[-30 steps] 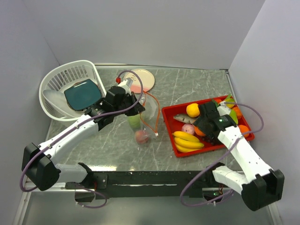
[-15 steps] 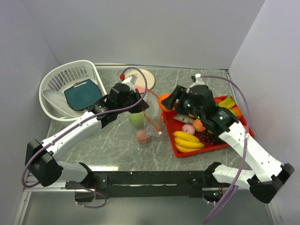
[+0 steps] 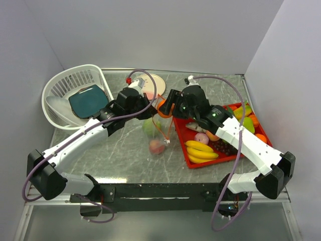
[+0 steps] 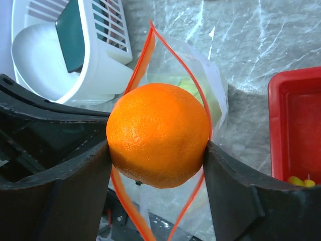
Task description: Place the food in the zip-top bag and seal the zipper
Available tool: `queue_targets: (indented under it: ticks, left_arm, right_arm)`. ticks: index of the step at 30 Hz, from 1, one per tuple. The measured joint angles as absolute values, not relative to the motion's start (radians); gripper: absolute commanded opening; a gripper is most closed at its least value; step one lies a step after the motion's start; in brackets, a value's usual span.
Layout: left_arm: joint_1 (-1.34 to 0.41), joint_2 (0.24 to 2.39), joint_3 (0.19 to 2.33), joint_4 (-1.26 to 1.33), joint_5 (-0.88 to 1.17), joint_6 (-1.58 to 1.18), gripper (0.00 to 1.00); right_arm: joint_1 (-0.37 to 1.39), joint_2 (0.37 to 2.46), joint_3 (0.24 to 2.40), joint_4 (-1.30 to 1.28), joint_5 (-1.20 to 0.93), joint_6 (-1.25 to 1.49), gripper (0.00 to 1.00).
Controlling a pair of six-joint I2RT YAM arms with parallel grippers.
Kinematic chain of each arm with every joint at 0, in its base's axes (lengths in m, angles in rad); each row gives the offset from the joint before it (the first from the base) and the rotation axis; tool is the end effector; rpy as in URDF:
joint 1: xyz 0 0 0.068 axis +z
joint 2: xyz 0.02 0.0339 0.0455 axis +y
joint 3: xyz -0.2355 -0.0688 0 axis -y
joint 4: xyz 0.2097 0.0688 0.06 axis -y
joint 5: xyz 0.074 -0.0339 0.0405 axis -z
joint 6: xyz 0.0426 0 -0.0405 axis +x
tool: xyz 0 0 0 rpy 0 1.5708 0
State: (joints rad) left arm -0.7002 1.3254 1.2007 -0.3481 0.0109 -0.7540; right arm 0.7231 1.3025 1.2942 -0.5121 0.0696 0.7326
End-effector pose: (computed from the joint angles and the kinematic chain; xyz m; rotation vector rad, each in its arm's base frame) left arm 0.2154 -0.1822 0.3223 -0.0512 2.1708 -0.8918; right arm 0.2035 0.1757 0.3409 0.0547 2.1932 0.7886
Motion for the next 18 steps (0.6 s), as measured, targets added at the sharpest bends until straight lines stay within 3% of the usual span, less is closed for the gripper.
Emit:
queue_targets:
  ticks: [3, 18]
  left_arm:
    - [-0.702, 1.325, 1.201, -0.349, 0.01, -0.754, 0.01]
    - [-0.702, 1.317, 1.201, -0.349, -0.014, -0.756, 0.01]
  right_arm:
    - [0.724, 1.29, 1.29, -0.512, 0.07, 0.723, 0.93]
    - [0.724, 1.235, 1.289, -0.524, 0.097, 0.693, 0.95]
